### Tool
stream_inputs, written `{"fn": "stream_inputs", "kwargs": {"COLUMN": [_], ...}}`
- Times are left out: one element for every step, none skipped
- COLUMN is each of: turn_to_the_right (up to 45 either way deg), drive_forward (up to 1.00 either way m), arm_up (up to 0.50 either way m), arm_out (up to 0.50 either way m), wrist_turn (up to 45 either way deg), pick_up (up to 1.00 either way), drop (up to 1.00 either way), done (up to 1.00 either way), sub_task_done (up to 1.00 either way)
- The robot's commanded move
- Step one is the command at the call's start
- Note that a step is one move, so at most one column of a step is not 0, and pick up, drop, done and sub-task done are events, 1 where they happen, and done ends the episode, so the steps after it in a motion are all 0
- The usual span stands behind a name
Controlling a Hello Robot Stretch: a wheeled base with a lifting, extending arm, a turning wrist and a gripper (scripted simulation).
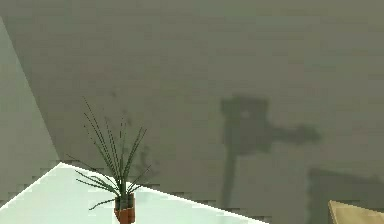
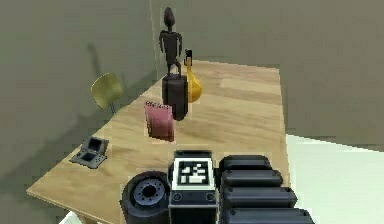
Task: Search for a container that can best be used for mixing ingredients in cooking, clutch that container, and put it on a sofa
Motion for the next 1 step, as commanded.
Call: {"fn": "stream_inputs", "kwargs": {"turn_to_the_right": [-45.0], "drive_forward": [0.00], "arm_up": [0.00], "arm_out": [0.00], "wrist_turn": [0.0], "pick_up": [0.00], "drop": [0.00], "done": [0.00], "sub_task_done": [0.00]}}
